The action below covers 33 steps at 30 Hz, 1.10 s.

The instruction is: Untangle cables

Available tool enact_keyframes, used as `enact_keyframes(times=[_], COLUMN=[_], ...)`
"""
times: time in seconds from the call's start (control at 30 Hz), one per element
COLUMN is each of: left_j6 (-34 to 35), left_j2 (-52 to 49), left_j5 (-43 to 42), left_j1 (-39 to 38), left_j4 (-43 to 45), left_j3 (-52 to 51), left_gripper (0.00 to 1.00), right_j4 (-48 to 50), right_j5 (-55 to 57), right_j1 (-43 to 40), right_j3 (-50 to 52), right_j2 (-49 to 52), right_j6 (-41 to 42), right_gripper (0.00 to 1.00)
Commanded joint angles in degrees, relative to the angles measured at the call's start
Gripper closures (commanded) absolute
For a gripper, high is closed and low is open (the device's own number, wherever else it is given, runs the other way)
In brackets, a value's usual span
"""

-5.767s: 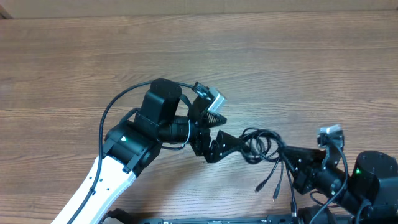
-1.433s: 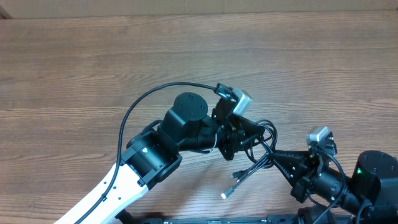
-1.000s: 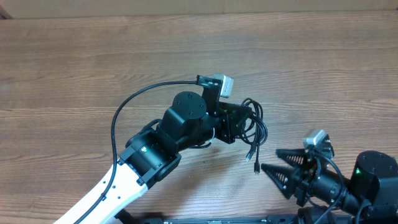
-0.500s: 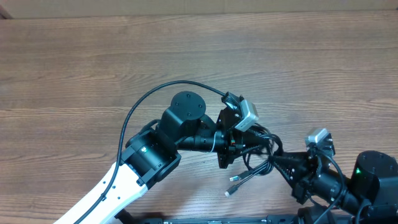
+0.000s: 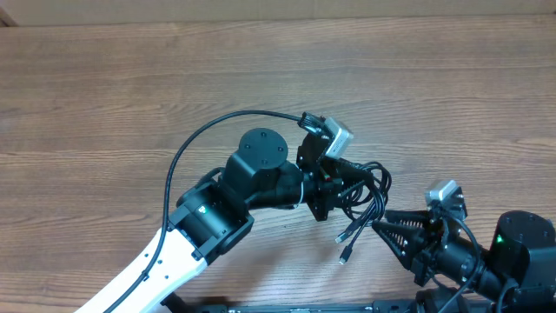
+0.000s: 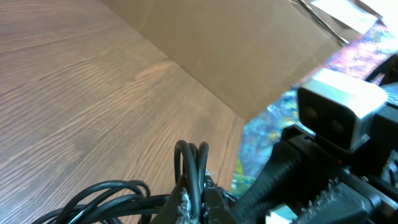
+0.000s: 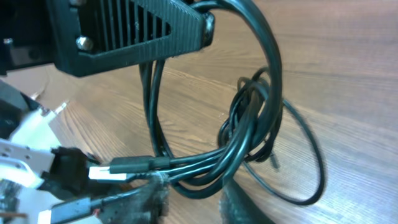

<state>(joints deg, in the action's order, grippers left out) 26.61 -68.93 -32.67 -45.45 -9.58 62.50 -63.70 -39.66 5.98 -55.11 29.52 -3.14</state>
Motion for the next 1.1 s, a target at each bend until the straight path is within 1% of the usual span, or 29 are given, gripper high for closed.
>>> enact_keyframes(times=[0.0, 0.07, 0.1, 0.13, 0.17, 0.27, 0.37, 0.43, 0.63, 0.7, 0.77, 0.8, 0.87, 0.9, 0.97, 1.07], left_j6=[2.80, 2.86, 3.04, 3.04, 3.02, 2.69, 2.14, 2.14, 2.34, 2.60, 2.60, 2.58, 2.60, 2.58, 3.28, 3.65], left_j2=[-0.17, -0.17, -0.17, -0.17, -0.17, -0.17, -0.17, -0.17, -0.17, -0.17, -0.17, -0.17, -0.17, -0.17, -0.17, -0.17], left_j5=[6.51, 6.40, 6.29, 6.27, 6.29, 6.32, 7.50, 8.02, 7.21, 5.77, 4.04, 2.62, 2.14, 2.14, 2.08, -0.13], left_j1=[-3.19, -4.33, -4.96, -4.96, -4.94, -4.85, -4.76, -4.70, -4.72, -4.72, -4.72, -4.72, -4.74, -4.72, -4.72, -4.83], left_j4=[1.36, 2.73, 3.04, 2.99, 2.99, 2.97, 2.05, 2.01, 2.36, 2.78, 3.06, 3.39, 3.76, 3.89, 4.13, 5.09], left_j3=[0.33, 0.33, 0.33, 0.33, 0.33, 0.33, 0.33, 0.33, 0.33, 0.33, 0.33, 0.33, 0.35, 0.33, 0.33, 0.35], left_gripper=[0.96, 0.96, 0.96, 0.96, 0.96, 0.96, 0.96, 0.96, 0.96, 0.96, 0.96, 0.96, 0.96, 0.96, 0.96, 0.96], right_j4=[0.31, 0.31, 0.31, 0.28, 0.31, 0.31, -0.11, -0.07, 0.15, 0.17, 0.17, 0.20, 0.20, 0.20, 0.20, 0.20], right_j5=[-0.31, -0.31, -0.26, -0.24, -0.24, -0.17, 2.60, 4.31, 4.52, 4.52, 4.52, 4.50, 4.50, 4.48, 4.48, 4.50], right_j1=[-0.04, -0.04, -0.04, -0.04, -0.04, -0.04, -0.04, -0.04, -0.04, -0.04, -0.04, -0.04, -0.04, -0.04, -0.04, -0.04], right_j3=[-0.72, -0.72, -0.72, -0.72, -0.72, -0.72, -0.72, -0.72, -0.72, -0.72, -0.72, -0.72, -0.72, -0.72, -0.72, -0.72], right_j2=[-0.39, -0.39, -0.39, -0.39, -0.39, -0.39, -0.39, -0.39, -0.39, -0.39, -0.39, -0.39, -0.39, -0.39, -0.39, -0.39], right_j6=[0.13, 0.13, 0.13, 0.13, 0.13, 0.13, 0.42, 2.08, 2.12, 2.10, 2.10, 2.10, 2.10, 2.10, 2.10, 2.10], right_gripper=[0.86, 0.86, 0.76, 0.72, 0.62, 0.42, 0.40, 0.39, 0.39, 0.39, 0.40, 0.46, 0.71, 0.81, 0.91, 0.92])
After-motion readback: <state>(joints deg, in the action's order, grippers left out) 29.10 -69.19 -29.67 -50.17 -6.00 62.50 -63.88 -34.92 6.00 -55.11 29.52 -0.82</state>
